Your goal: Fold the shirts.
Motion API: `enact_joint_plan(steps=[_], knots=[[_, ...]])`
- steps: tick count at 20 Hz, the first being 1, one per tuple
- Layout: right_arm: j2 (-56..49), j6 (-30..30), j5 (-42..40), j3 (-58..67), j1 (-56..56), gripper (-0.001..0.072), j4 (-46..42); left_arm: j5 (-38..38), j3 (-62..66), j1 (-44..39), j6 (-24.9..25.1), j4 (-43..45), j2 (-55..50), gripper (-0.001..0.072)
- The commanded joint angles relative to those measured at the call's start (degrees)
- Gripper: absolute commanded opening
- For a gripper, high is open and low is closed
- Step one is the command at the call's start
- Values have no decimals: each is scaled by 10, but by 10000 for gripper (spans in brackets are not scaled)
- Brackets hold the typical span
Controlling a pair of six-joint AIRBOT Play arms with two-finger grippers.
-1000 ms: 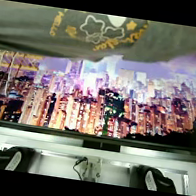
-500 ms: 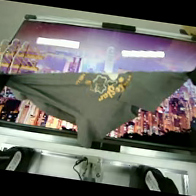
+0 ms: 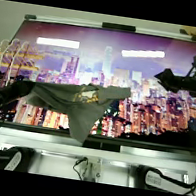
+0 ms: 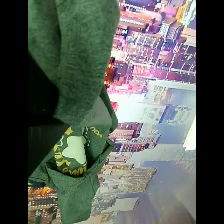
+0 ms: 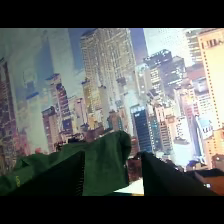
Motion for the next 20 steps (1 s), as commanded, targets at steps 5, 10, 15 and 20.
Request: enact_joint_plan(steps=[5, 10, 15, 20], knots=[[36, -14, 169, -123, 147, 620, -74, 30, -8, -8, 38, -12, -8, 39], [36, 63, -8, -237, 311, 619, -31, 24, -7, -8, 38, -12, -6, 40], [5, 140, -91, -239, 391, 619, -17, 24, -7, -8, 38, -12, -6, 39], [-35, 146, -167, -239, 440, 618, 57, 24, -7, -8, 38, -12, -6, 39]])
